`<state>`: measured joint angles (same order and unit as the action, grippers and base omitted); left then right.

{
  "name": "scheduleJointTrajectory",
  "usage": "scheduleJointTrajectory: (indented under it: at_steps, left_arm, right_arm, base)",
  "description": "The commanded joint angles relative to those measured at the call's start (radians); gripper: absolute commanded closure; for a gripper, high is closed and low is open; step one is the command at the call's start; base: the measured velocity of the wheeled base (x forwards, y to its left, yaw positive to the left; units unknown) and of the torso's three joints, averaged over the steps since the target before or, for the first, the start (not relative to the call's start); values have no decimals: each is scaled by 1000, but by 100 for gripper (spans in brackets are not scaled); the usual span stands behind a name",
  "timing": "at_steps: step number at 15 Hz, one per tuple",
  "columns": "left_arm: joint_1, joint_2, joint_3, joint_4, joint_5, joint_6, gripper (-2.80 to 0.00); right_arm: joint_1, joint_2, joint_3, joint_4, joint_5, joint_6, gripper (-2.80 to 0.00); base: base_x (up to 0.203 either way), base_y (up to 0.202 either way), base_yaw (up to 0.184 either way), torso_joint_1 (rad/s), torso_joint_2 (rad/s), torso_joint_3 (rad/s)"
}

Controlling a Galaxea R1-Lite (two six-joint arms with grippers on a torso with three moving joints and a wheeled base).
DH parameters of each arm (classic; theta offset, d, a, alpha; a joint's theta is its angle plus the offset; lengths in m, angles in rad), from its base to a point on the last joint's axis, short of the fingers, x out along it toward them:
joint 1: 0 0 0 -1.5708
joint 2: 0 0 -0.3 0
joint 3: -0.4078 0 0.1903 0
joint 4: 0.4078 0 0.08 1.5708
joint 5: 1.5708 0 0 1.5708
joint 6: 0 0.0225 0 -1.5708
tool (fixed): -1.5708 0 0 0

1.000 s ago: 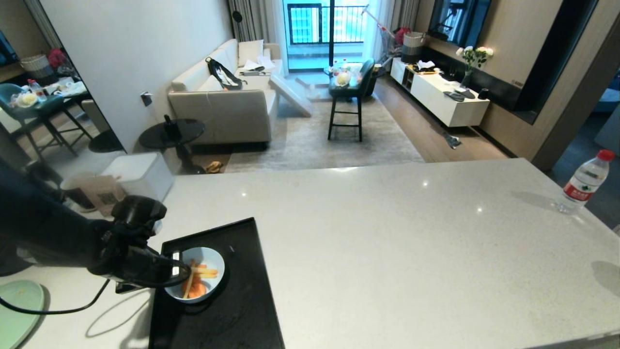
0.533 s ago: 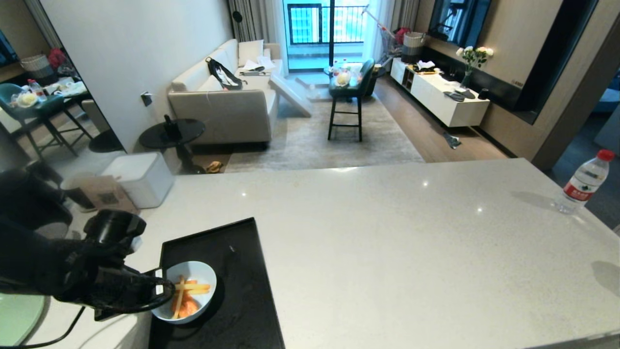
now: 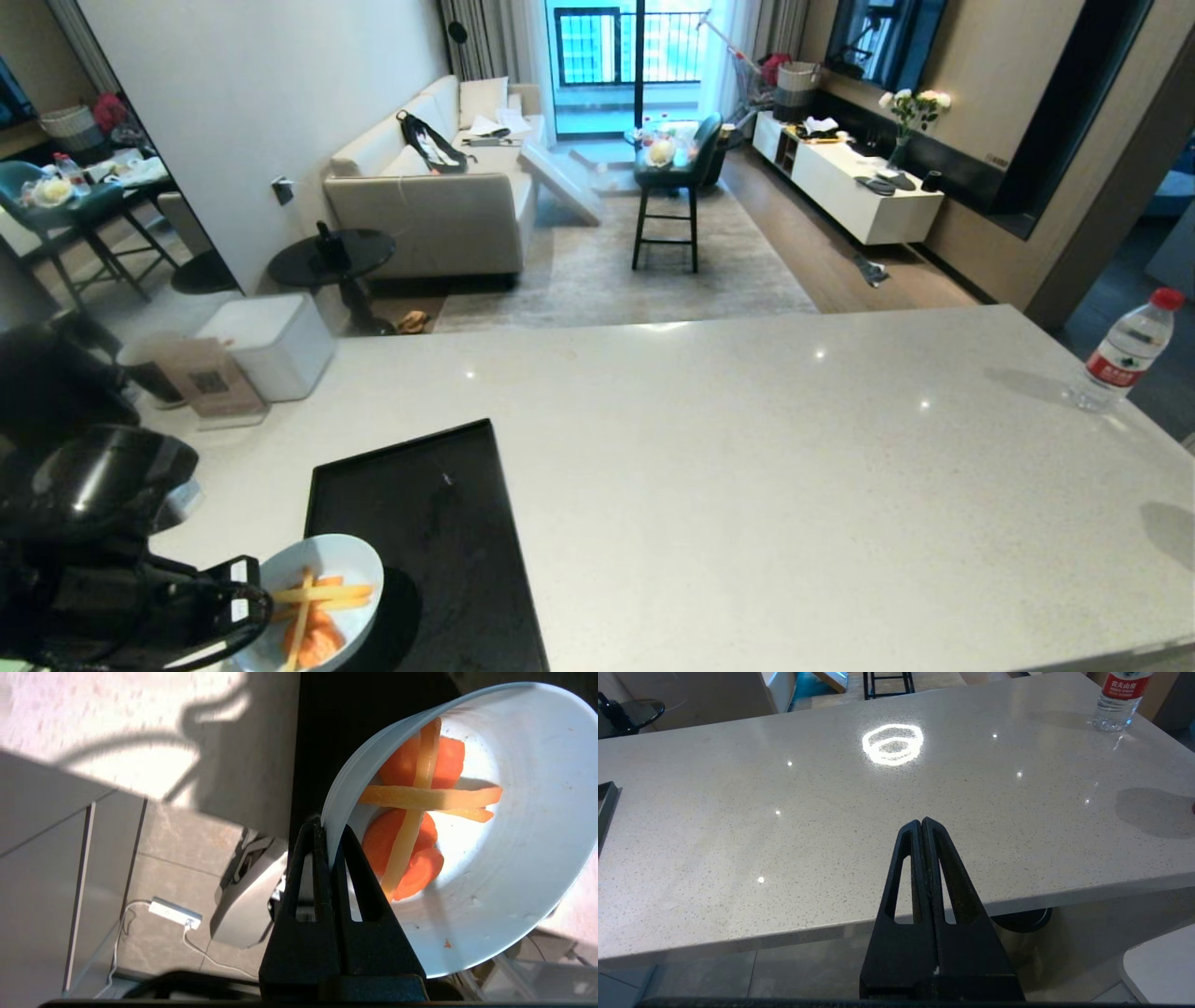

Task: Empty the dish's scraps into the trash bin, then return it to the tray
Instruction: Pick up the bowl with leftover food, then move the bowl over the trash can

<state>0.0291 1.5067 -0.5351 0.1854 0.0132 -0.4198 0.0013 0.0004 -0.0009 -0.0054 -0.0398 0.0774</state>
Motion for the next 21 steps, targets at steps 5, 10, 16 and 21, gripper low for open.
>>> scheduleJointTrajectory:
  at_steps: [5,10,16,21]
  left_arm:
    - [-3,-331,24,230,-40,2,0]
    - [-32,-483,51,329,-46,6,0]
    - [-63,-627,116,412,-45,6,0]
    - [-100,-672,115,433,-58,4,0]
  right_arm:
    - [0,0,-1,-1,0,1,0]
    - [0,0,0,-1,0,1,0]
    - [0,0,1,-1,0,1,0]
    - [0,0,1,-1,0,1,0]
  base:
    - [0,0,0,0,0,0]
    - [0,0,0,0,0,0]
    - [0,0,0,0,0,0]
    - [0,0,0,0,0,0]
